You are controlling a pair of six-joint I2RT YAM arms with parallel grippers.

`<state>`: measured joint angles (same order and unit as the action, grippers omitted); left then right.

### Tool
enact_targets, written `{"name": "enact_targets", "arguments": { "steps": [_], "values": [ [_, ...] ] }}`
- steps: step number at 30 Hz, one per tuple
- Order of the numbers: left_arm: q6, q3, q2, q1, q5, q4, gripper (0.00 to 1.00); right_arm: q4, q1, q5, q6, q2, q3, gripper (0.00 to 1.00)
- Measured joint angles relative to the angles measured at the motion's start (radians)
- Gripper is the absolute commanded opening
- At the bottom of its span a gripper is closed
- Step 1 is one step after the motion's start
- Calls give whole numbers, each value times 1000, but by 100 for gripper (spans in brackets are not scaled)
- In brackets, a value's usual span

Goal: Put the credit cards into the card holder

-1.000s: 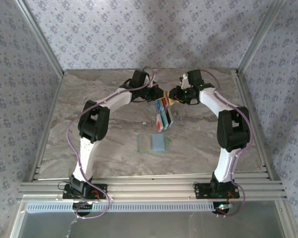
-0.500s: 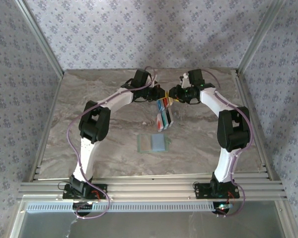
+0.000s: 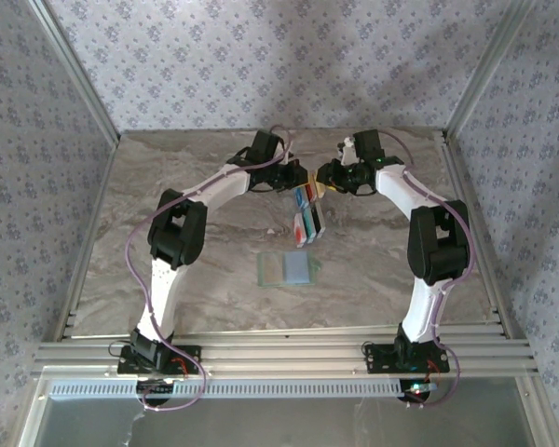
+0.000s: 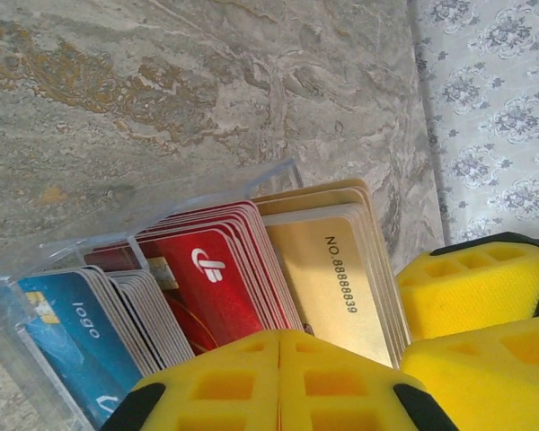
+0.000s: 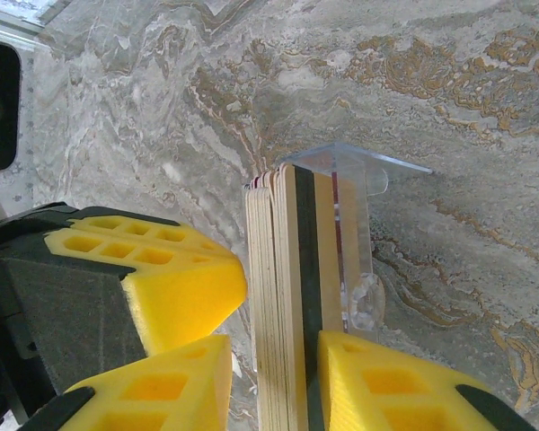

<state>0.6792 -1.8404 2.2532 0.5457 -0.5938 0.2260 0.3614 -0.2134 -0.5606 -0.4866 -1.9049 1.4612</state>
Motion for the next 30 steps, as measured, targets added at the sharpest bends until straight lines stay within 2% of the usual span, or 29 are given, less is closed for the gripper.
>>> {"name": "enact_targets", "arguments": {
  "steps": [19, 30],
  "values": [
    [30, -34, 1, 25, -53, -27, 8, -32, 16, -40, -23, 0, -12, 31],
    [39, -42, 34, 24, -80, -53, 8, -45, 24, -50, -31, 0, -24, 24]
  ]
}}
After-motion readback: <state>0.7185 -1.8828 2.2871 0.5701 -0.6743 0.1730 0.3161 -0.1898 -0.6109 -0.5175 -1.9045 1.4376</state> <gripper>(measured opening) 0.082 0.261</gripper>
